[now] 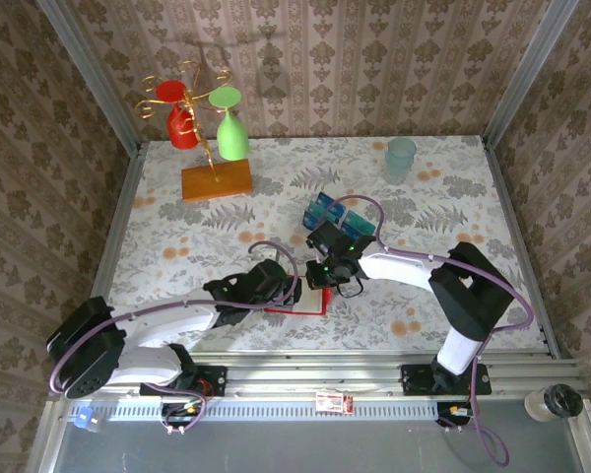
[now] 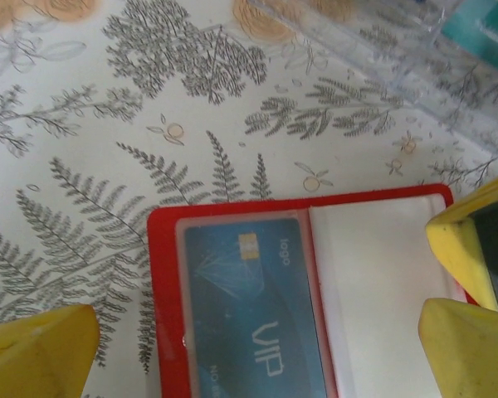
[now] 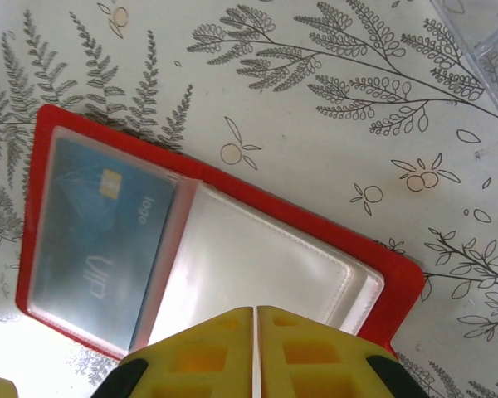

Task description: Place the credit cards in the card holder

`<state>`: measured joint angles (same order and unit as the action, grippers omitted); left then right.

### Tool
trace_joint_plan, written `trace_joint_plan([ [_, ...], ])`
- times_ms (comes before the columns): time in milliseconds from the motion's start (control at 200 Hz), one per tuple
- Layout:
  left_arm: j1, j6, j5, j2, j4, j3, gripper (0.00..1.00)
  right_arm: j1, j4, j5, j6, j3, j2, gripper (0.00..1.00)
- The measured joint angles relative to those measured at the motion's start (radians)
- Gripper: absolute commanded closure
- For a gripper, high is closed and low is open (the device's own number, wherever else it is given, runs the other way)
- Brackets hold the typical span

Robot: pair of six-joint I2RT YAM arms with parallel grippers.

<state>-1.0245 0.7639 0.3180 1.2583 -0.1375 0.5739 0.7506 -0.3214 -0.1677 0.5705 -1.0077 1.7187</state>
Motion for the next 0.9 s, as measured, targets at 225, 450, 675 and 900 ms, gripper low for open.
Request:
trace_joint_plan([
  [225, -0.028, 0.0, 0.001, 0.076, 0.031, 0.0, 0.0, -0.01, 0.004, -0.001, -0.001, 0.0, 0.03, 0.93],
  [450, -0.029, 0.004, 0.001, 0.102, 0.072, -0.017, 0.0, -0.015, 0.034, -0.031, -0.003, 0.0, 0.061, 0.94],
  [675, -0.029, 0.008, 0.001, 0.104, 0.09, -0.04, 0.0, -0.015, 0.087, -0.072, 0.008, 0.0, 0.078, 0.95],
  [900, -0.029, 0.008, 0.001, 0.106, 0.106, -0.045, 0.0, -0.015, 0.109, -0.088, 0.016, 0.0, 0.084, 0.95],
])
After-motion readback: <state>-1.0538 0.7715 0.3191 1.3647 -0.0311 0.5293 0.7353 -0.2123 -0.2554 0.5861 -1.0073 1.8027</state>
